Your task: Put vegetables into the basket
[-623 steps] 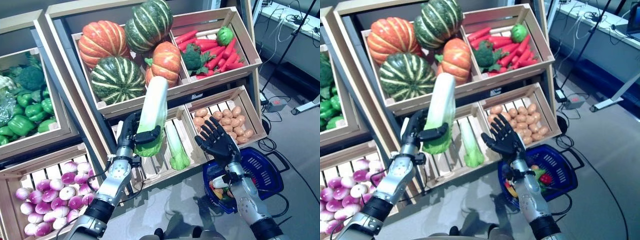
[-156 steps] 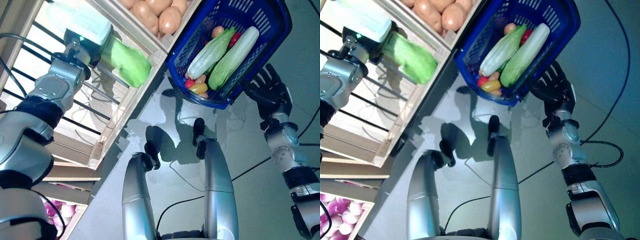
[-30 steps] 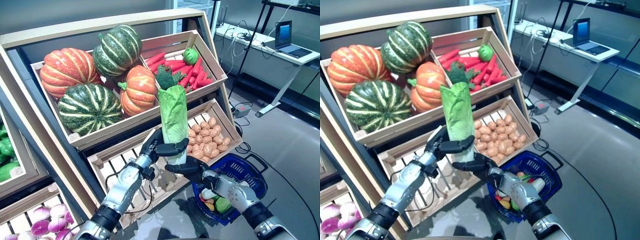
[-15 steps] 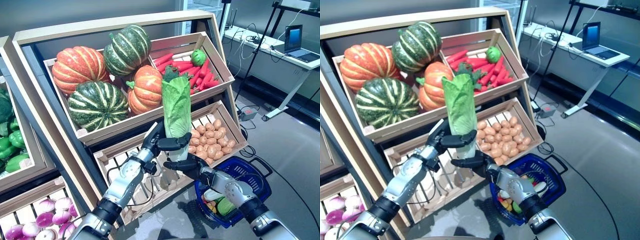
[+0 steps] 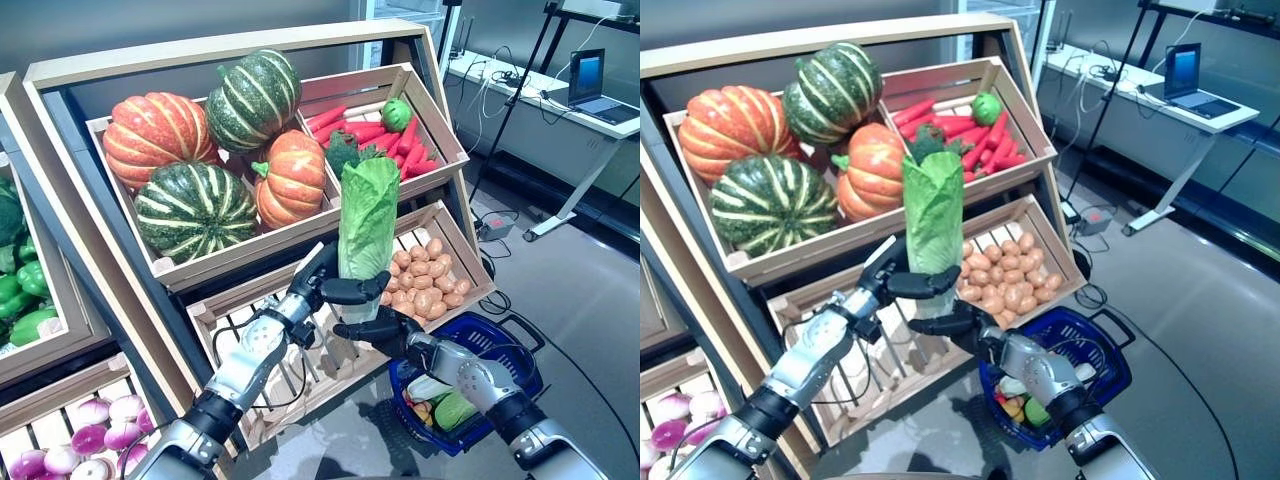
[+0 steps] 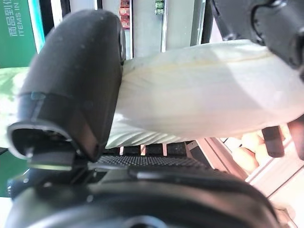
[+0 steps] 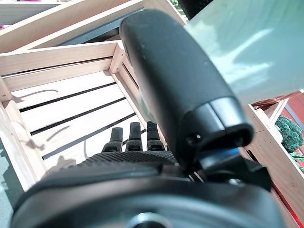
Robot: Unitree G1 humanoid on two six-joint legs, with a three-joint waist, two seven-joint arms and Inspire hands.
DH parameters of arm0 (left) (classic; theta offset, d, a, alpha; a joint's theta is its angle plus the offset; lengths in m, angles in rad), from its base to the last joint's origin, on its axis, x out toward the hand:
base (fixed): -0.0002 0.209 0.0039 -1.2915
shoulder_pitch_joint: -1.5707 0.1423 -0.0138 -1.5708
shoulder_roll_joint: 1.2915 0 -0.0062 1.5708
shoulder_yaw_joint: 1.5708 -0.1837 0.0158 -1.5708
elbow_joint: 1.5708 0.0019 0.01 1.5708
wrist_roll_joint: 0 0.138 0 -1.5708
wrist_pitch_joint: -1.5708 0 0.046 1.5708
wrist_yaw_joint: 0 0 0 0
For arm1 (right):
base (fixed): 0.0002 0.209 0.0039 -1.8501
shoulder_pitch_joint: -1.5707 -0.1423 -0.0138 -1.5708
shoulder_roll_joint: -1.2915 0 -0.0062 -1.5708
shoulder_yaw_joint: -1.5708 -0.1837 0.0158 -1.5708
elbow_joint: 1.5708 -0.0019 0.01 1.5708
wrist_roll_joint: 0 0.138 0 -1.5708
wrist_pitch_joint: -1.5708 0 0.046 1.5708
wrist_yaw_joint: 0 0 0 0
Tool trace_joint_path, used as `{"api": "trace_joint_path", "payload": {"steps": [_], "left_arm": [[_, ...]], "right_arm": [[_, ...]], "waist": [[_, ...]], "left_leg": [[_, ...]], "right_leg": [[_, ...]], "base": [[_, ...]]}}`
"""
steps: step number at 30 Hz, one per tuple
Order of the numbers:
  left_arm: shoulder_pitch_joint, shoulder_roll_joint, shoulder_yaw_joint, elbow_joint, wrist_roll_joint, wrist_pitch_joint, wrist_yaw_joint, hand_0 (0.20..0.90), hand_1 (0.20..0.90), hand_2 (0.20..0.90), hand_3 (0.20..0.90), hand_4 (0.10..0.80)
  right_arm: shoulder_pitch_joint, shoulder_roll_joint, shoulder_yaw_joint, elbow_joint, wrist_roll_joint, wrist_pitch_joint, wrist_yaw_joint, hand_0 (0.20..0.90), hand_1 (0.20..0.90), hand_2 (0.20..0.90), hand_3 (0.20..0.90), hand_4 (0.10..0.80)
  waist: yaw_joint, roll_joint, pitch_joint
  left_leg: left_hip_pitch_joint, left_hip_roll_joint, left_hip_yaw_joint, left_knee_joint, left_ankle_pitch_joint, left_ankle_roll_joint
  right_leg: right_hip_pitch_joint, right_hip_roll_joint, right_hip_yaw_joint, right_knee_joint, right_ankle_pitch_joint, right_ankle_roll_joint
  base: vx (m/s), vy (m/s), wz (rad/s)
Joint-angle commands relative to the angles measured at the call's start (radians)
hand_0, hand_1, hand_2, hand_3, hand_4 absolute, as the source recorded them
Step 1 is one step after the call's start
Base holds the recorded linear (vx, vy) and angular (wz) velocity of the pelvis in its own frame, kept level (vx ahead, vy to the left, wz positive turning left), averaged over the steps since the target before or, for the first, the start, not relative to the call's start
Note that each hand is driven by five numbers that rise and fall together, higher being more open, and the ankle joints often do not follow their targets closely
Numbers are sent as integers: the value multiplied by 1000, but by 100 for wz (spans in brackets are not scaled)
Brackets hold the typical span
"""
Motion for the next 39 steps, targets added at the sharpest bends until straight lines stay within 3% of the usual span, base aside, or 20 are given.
{"api": "trace_joint_path", "payload": {"steps": [1, 17, 26, 39], "left_arm": [[-69, 24, -84, 7, -4, -114, -87, 300, 300, 300, 300, 400], [-31, 33, -65, 63, -11, -150, -84, 300, 300, 300, 300, 400], [-23, 12, -77, 76, -31, -168, -90, 300, 300, 300, 300, 400], [-45, -18, -128, 59, -11, -182, -83, 300, 300, 300, 300, 400]], "right_arm": [[-238, -15, -127, -27, 133, -100, 29, 900, 900, 900, 900, 800], [-255, -60, -156, -28, 218, -58, 84, 900, 900, 900, 900, 800], [-244, 5, -178, -51, 463, -26, 130, 900, 900, 900, 900, 800], [-255, 60, -158, -24, 539, -3, 149, 900, 900, 900, 900, 800]], "waist": [[9, -39, -63], [12, -47, -58], [17, -47, -58], [16, -47, -60]], "left_leg": [[-66, -18, -12, -23, 62, 6], [-68, -17, -15, -23, 65, 3], [-68, -18, -18, -23, 62, 2], [-68, -19, -17, -23, 61, 3]], "right_leg": [[73, -71, 31, 8, -20, 21], [73, -67, 29, 14, -26, 18], [76, -65, 25, 15, -30, 18], [76, -64, 25, 15, -31, 18]], "base": [[0, 0, 0], [0, 0, 0], [0, 0, 0], [1, -1, 0]]}}
